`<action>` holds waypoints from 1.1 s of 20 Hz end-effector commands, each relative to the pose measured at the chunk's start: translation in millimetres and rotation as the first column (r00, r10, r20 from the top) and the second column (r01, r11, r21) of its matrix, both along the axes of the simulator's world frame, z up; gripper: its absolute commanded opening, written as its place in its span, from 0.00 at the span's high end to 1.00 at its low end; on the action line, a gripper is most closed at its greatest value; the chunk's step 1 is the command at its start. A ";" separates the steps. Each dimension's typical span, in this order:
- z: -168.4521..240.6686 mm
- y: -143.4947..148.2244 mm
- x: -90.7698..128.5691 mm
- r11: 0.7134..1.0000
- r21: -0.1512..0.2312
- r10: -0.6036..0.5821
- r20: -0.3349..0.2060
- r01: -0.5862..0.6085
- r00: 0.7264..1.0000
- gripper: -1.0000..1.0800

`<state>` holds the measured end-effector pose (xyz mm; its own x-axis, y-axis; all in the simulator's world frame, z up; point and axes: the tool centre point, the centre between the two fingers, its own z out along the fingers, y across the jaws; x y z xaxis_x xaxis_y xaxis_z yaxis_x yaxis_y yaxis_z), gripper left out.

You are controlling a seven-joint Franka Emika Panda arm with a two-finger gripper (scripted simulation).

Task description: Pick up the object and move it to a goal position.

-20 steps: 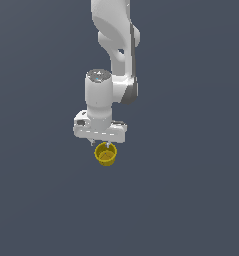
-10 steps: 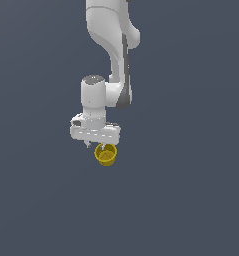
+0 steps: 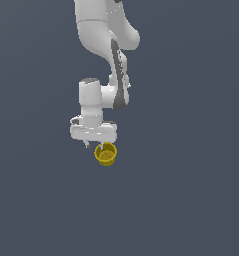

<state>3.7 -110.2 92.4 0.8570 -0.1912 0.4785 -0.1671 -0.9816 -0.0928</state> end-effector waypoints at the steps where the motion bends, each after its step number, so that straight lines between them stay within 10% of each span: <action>1: -1.4 -0.1 -2.8 1.000 0.025 -0.005 0.036 0.004 0.999 0.38; 22: -7.0 3.2 -10.9 0.994 0.111 -0.020 0.132 0.006 0.991 0.38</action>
